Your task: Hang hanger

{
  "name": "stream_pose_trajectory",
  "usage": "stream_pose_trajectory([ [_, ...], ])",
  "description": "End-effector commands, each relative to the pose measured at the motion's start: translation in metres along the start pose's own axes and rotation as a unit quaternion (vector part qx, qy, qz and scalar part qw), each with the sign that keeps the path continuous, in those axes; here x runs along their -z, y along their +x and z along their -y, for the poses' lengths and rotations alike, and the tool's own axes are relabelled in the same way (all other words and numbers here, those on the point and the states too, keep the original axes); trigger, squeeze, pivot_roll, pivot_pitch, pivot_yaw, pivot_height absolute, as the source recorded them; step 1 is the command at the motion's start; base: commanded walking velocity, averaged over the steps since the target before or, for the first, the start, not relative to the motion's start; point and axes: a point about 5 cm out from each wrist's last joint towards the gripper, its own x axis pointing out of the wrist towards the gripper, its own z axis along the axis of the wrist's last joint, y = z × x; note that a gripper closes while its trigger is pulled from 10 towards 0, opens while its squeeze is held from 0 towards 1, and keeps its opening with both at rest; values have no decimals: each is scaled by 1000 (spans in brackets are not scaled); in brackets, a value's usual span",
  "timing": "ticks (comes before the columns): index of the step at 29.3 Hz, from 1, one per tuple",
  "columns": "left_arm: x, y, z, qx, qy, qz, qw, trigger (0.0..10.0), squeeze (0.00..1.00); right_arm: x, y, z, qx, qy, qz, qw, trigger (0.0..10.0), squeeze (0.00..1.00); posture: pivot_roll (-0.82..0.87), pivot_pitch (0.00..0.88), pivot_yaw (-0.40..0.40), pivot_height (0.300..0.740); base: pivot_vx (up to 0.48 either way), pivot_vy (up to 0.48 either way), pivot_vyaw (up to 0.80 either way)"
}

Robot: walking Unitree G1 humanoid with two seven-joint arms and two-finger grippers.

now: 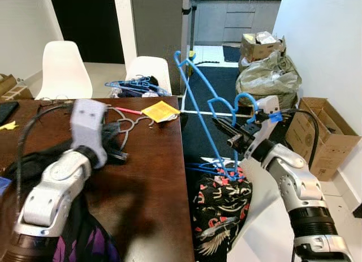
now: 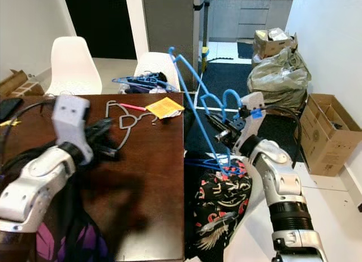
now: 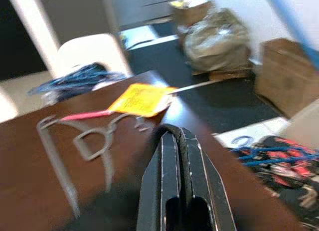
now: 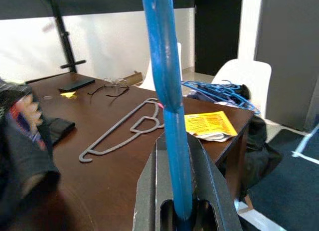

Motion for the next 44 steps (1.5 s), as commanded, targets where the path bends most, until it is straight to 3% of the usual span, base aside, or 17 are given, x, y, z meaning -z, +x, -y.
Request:
stream_pose_trajectory([
  [1, 6, -6, 9, 48, 4, -25, 999, 10000, 1000, 1, 1, -4, -8, -6, -6, 1000, 10000, 0, 60, 0, 14, 740, 0, 0, 0],
  [2, 6, -6, 9, 48, 4, -25, 999, 10000, 1000, 1, 1, -4, -8, -6, -6, 1000, 10000, 0, 60, 0, 14, 740, 0, 0, 0],
  [4, 15, -17, -10, 19, 66, -78, 995, 10000, 1000, 4, 0, -7, -14, -6, -13, 1000, 10000, 0, 61, 0, 14, 740, 0, 0, 0],
  [6, 15, -17, -10, 19, 66, -78, 995, 10000, 1000, 4, 0, -7, -14, -6, -13, 1000, 10000, 0, 61, 0, 14, 740, 0, 0, 0],
  [7, 21, -24, -31, -24, 126, -124, 984, 10000, 1000, 5, 0, -8, -16, -6, -16, 1000, 10000, 0, 64, 0, 13, 740, 0, 0, 0],
  [8, 21, -24, -31, -24, 126, -124, 984, 10000, 1000, 5, 0, -8, -16, -6, -16, 1000, 10000, 0, 64, 0, 13, 740, 0, 0, 0],
  [9, 23, -39, -66, -93, 220, -191, 952, 10000, 1000, 6, 1, -7, -16, -9, -20, 1000, 10000, 0, 64, 0, 13, 740, 0, 0, 0],
  [12, 22, -44, -75, -112, 238, -206, 943, 10000, 1000, 6, 1, -7, -15, -10, -21, 1000, 10000, 0, 64, 0, 13, 740, 0, 0, 0],
  [14, 19, -53, -89, -144, 267, -228, 925, 10000, 1000, 6, 1, -6, -12, -14, -25, 1000, 10000, 0, 64, 0, 13, 740, 0, 0, 0],
  [22, -7, -60, -111, -246, 265, -169, 917, 10000, 1000, 6, 0, -4, -7, -16, -28, 999, 10000, 0, 64, 0, 9, 740, 0, 0, 0],
  [23, -24, -67, -121, -345, 221, -107, 906, 10000, 0, 6, -1, -3, -3, -17, -29, 999, 10000, 0, 70, 0, 10, 740, 0, 0, 0],
  [24, -24, -67, -121, -345, 221, -107, 906, 10000, 0, 6, -1, -3, -3, -17, -29, 999, 10000, 0, 70, 0, 10, 740, 0, 0, 0],
  [25, -29, -76, -126, -413, 176, -72, 891, 10000, 0, 6, -1, -1, 0, -17, -31, 999, 10000, 0, 73, 0, 5, 740, 0, 0, 0],
  [28, -21, -80, -120, -450, 129, -58, 882, 10000, 0, 7, 0, -1, 2, -17, -32, 999, 10000, 0, 73, 0, 5, 740, 0, 0, 0],
  [30, 1, -73, -96, -443, 89, -70, 889, 10000, 0, 6, 3, -1, 3, -18, -34, 999, 10000, 0, 73, 0, -1, 740, 0, 0, 0],
  [38, 18, -50, -63, -400, 65, -85, 910, 10000, 0, 6, 4, 1, 10, -20, -35, 999, 10000, 0, 69, 0, -2, 740, -306, 0, 0],
  [44, 20, -44, -56, -401, 54, -84, 911, 10000, 0, 6, 3, 1, 13, -21, -35, 999, 10000, 0, 65, 0, 0, 740, -480, 0, 0],
])
